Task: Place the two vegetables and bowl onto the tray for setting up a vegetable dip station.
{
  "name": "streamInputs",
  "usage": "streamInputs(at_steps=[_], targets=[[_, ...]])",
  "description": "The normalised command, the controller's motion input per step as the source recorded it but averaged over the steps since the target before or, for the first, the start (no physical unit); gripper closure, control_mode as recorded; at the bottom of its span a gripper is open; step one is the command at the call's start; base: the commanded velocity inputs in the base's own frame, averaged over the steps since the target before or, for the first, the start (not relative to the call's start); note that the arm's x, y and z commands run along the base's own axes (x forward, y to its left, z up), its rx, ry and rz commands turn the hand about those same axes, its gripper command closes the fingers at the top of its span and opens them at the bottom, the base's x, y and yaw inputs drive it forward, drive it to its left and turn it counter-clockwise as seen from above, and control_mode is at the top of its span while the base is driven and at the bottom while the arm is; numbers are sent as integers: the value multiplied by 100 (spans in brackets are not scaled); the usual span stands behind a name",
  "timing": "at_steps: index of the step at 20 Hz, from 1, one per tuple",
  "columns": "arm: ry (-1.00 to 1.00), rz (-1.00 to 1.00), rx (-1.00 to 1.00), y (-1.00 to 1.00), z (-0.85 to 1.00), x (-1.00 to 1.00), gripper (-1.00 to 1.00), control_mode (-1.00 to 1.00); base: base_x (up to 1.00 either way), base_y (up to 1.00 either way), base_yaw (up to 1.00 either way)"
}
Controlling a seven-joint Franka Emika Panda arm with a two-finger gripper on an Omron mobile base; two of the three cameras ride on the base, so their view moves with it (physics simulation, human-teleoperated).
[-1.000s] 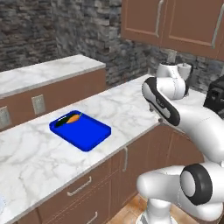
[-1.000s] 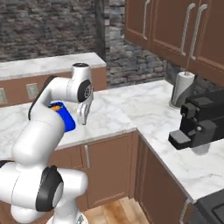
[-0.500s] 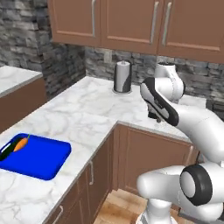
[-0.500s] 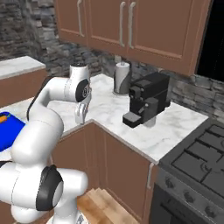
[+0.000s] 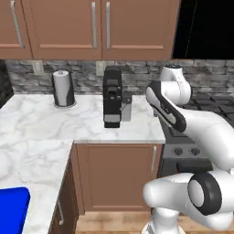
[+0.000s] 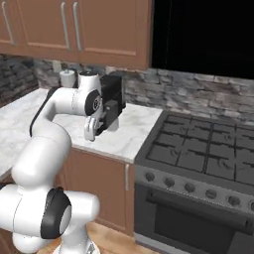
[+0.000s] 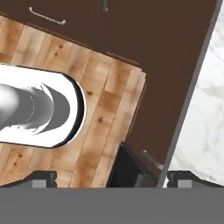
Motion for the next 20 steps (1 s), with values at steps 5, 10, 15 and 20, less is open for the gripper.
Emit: streamInputs(at_steps=[5,10,15,20], targets=[[0,0,0,0,0,0,-100,100,0,-2,-70],[0,0,0,0,0,0,-100,100,0,-12,-66],[0,0,0,0,0,0,-100,100,1,-12,-65],[0,0,0,0,0,0,-100,100,5,-15,-67]])
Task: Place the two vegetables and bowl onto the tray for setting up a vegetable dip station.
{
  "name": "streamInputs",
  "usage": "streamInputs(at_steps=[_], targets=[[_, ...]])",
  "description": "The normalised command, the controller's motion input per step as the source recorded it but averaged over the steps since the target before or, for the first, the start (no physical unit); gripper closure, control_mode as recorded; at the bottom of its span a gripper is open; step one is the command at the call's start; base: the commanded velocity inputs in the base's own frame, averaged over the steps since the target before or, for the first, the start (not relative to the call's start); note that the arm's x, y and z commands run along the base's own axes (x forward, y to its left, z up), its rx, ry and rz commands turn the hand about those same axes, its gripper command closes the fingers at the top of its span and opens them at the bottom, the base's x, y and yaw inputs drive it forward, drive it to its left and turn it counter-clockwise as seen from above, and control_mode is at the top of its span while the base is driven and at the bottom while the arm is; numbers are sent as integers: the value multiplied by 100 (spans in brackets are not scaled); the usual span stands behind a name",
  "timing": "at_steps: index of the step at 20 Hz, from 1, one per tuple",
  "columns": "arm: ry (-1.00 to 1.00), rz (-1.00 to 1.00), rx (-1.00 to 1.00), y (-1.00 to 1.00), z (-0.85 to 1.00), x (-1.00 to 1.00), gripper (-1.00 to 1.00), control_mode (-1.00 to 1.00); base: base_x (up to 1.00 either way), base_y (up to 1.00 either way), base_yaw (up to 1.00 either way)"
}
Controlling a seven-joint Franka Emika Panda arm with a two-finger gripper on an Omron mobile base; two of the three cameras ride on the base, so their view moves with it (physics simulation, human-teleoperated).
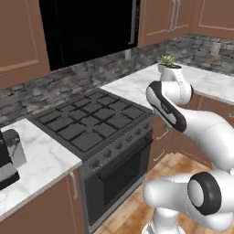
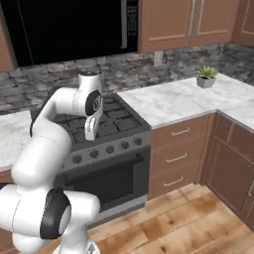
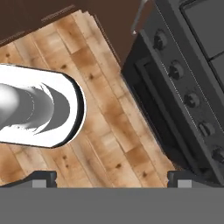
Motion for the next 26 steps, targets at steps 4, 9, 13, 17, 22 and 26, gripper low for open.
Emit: streamInputs(at_steps=[4,9,13,17,22,26], targets=[[0,0,0,0,0,0,-100,100,1,-15,-76],[0,0,0,0,0,0,-100,100,0,-5,-84],[0,0,0,0,0,0,-100,100,0,-1,-94],[0,0,0,0,0,0,-100,100,0,0,-98],[0,0,0,0,0,0,-100,100,0,0,-98],[0,0,0,0,0,0,-100,100,0,0,-99]])
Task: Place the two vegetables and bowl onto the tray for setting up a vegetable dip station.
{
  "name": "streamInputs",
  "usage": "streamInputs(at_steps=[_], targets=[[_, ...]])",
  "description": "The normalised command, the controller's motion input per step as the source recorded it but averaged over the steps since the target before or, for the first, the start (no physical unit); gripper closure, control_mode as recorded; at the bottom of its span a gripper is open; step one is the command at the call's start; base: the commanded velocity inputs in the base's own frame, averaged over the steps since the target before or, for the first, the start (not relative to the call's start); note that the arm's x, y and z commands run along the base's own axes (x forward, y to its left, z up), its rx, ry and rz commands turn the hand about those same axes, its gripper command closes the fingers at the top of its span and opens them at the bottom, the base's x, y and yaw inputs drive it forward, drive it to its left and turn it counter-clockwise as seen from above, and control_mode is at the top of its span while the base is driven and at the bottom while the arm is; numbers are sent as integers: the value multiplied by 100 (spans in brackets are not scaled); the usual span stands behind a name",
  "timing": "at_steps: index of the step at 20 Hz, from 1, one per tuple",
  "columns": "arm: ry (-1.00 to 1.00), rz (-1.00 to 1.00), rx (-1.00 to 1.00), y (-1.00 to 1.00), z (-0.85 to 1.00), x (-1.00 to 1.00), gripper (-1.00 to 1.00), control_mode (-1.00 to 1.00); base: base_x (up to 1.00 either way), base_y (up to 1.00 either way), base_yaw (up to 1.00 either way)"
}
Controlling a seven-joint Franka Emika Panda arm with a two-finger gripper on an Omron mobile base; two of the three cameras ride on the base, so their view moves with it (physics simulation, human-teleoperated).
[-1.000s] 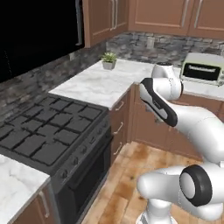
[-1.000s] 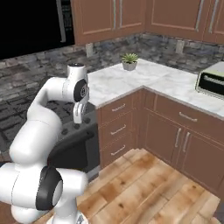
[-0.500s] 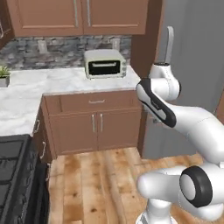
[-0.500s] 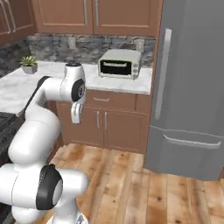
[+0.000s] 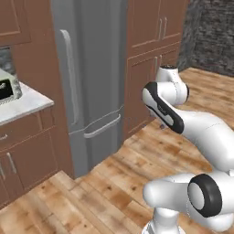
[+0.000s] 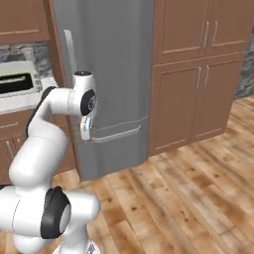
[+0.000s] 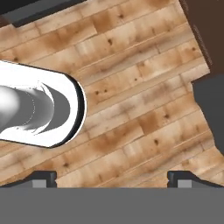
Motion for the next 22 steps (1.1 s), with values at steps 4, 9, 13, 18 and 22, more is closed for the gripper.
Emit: streamInputs(at_steps=[4,9,13,18,22], targets=[[0,0,0,0,0,0,-100,100,0,0,-98],[0,0,0,0,0,0,-100,100,0,0,-96],[0,0,0,0,0,0,-100,100,7,0,-88],[0,0,0,0,0,0,-100,100,32,8,-48],[0,0,0,0,0,0,-100,100,42,9,-7]])
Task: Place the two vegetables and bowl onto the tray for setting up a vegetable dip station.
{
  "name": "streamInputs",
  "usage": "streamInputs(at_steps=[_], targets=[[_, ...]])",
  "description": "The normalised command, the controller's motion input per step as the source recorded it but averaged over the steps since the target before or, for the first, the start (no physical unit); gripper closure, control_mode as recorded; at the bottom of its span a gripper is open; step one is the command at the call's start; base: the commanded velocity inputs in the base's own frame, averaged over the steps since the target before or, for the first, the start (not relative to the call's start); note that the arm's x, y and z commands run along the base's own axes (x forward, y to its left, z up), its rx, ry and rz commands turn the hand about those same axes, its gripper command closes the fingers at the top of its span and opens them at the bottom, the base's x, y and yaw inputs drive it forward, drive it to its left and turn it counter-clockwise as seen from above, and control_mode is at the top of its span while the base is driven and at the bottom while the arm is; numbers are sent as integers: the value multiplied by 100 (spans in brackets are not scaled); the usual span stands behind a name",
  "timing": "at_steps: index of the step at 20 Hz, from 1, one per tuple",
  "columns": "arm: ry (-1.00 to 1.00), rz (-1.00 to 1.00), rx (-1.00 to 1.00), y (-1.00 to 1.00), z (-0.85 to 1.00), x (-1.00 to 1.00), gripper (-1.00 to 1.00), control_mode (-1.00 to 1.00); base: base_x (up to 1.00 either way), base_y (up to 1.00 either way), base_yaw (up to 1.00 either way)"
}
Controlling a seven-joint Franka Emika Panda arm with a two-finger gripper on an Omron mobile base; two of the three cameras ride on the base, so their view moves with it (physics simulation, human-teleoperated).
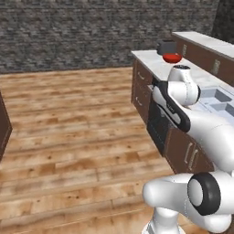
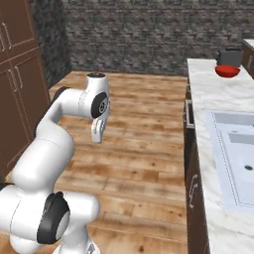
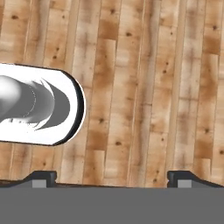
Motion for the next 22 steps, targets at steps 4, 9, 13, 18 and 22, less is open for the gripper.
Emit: streamInputs(at_steps=[4,9,13,18,22], targets=[[0,0,0,0,0,0,-100,100,56,91,-4],[0,0,0,0,0,0,-100,100,94,100,0],[0,0,0,0,0,0,-100,100,100,98,-2],[0,0,0,0,0,0,-100,100,100,89,-4],[0,0,0,0,0,0,-100,100,100,58,-7]])
